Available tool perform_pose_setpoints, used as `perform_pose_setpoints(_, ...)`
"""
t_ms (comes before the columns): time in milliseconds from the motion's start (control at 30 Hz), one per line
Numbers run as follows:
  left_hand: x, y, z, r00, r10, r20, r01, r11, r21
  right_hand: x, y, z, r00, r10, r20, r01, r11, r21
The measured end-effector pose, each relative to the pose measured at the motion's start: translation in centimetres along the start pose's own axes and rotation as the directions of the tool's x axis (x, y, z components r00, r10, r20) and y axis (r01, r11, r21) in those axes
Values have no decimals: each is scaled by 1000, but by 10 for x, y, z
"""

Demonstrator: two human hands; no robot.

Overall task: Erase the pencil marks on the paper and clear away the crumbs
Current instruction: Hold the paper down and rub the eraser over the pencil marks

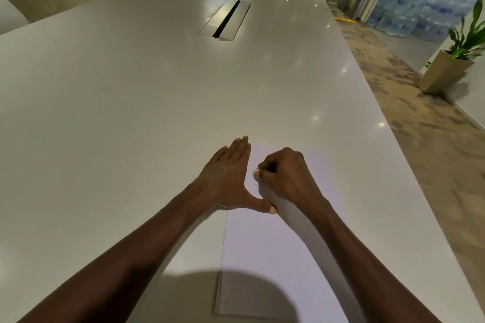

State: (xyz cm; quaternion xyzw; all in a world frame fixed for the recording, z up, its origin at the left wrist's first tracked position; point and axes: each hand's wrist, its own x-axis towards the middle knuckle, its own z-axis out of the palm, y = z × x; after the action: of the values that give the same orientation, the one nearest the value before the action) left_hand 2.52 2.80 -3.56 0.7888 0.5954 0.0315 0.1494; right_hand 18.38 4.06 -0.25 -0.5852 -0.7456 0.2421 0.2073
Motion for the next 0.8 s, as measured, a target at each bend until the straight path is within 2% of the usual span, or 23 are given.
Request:
perform_pose_setpoints(167,-1,1,-2,1000,-13,22,13,1000,-12,28,-1,-1,997,-16,-75,17,1000,5)
perform_pose_setpoints(300,-1,2,-3,1000,-22,15,22,1000,-21,41,0,-6,999,-23,-38,21,998,-54)
perform_pose_setpoints(567,0,2,-2,1000,-13,16,12,999,31,-36,6,-16,997,17,72,-8,991,-133)
perform_pose_setpoints(800,-6,6,-6,1000,29,-12,-29,999,40,-43,2,-15,999,24,39,-17,987,-160)
